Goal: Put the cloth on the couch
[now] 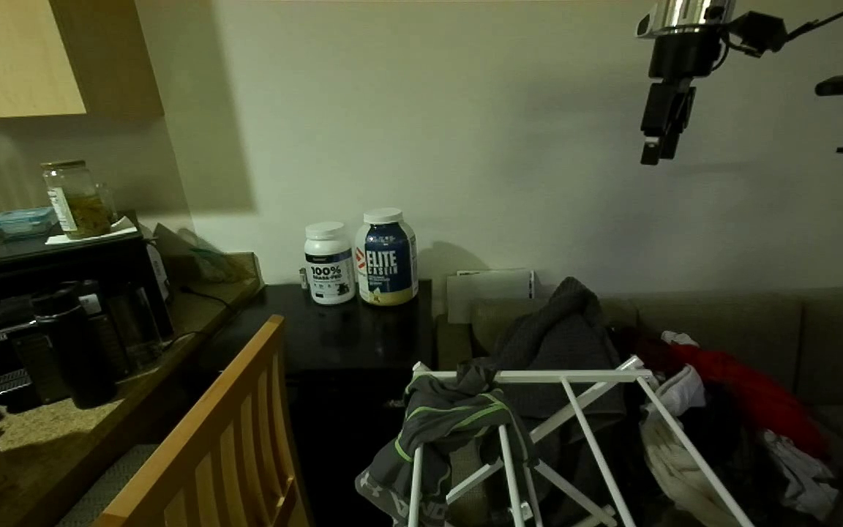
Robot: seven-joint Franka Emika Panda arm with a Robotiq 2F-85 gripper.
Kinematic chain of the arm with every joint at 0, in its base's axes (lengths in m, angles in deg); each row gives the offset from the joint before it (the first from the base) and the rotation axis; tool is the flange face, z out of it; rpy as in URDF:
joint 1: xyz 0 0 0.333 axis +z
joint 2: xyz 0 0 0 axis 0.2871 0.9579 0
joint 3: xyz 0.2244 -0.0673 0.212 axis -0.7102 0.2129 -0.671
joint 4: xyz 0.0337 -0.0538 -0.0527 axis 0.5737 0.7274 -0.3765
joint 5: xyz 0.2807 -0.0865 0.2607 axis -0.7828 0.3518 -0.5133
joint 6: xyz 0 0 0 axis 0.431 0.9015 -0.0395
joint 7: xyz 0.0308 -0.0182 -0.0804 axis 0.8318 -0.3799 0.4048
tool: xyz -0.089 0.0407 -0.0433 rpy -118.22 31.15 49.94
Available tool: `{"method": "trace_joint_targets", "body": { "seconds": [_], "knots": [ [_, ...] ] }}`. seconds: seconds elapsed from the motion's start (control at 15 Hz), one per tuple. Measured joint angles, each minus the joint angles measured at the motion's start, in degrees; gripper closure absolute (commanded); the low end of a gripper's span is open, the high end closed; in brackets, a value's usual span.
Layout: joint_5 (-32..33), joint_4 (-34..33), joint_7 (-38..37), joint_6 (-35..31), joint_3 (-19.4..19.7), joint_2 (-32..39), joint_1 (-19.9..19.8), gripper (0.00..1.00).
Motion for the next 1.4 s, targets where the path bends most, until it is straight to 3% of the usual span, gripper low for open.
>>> {"method": "trace_joint_targets", "body": {
  "seconds": [0.87,1.4],
  "knots": [
    [0.0,-0.02,-0.04,0.0,-0.31,0.27,0.0,0.0],
    [-0.24,-1.42,-0.33,-0.06,-5.54,6.8,4.11,0.0]
  ]
}}
